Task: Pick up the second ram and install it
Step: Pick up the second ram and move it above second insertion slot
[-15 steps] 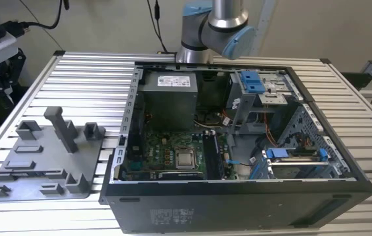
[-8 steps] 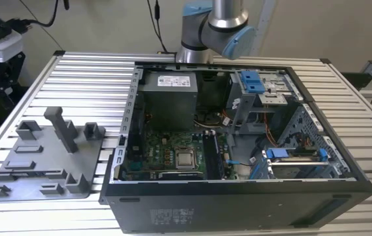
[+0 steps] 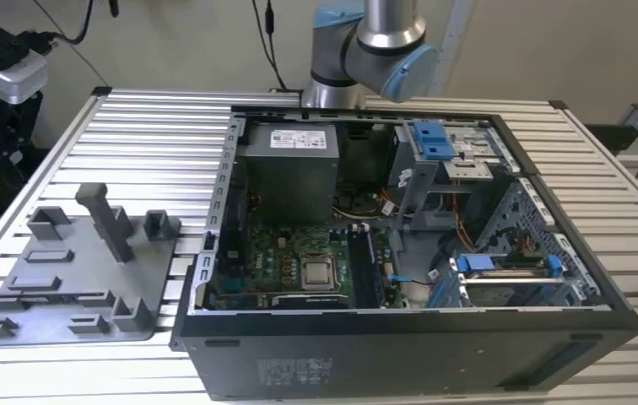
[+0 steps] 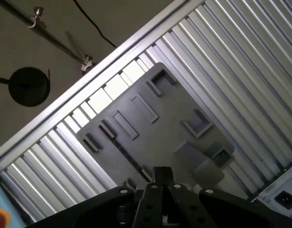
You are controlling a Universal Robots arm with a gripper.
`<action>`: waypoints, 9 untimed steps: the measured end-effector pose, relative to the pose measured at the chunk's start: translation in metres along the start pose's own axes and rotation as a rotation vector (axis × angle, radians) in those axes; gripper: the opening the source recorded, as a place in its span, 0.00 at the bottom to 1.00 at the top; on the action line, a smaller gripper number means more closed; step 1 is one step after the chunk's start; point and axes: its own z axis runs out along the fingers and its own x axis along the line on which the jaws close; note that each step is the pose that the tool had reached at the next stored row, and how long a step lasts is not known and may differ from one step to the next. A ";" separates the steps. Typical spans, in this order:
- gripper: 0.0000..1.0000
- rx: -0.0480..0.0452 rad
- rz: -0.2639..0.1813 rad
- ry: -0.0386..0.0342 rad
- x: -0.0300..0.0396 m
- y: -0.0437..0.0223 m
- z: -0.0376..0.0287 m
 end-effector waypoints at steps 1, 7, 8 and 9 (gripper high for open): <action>0.11 0.0010 -0.014 -0.0005 0.0001 -0.0001 0.0004; 0.11 0.0069 -0.091 -0.0050 0.0006 -0.0005 0.0022; 0.11 0.0080 -0.104 -0.0058 0.0008 -0.0006 0.0024; 0.11 0.0095 -0.116 -0.0069 0.0010 -0.0008 0.0026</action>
